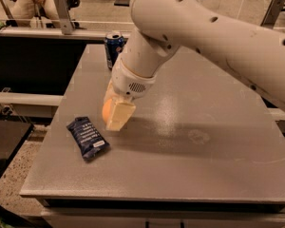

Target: Move orange near rxbar blueberry

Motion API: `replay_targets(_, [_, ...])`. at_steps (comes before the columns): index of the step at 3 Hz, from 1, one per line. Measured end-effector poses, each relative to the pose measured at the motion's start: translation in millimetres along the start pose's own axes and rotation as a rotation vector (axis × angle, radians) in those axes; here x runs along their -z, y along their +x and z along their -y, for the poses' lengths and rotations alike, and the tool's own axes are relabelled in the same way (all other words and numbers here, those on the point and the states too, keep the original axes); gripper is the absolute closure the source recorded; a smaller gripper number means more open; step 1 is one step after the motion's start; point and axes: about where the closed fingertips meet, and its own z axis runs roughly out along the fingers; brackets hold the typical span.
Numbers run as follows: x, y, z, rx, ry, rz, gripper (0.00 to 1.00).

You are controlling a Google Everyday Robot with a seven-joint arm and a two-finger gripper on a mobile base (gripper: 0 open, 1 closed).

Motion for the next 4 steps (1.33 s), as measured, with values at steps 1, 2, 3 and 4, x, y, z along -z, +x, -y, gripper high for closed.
replay_targets(1, [-13, -7, -6, 0.021, -0.019, 0.000, 0.84])
replay_targets(2, [-20, -6, -6, 0.033, -0.021, -0.001, 0.62])
replay_targets(3, [-24, -2, -4, 0.041, -0.019, 0.001, 0.37])
replay_targets(4, [-26, 1, -3, 0.044, -0.022, 0.009, 0.14])
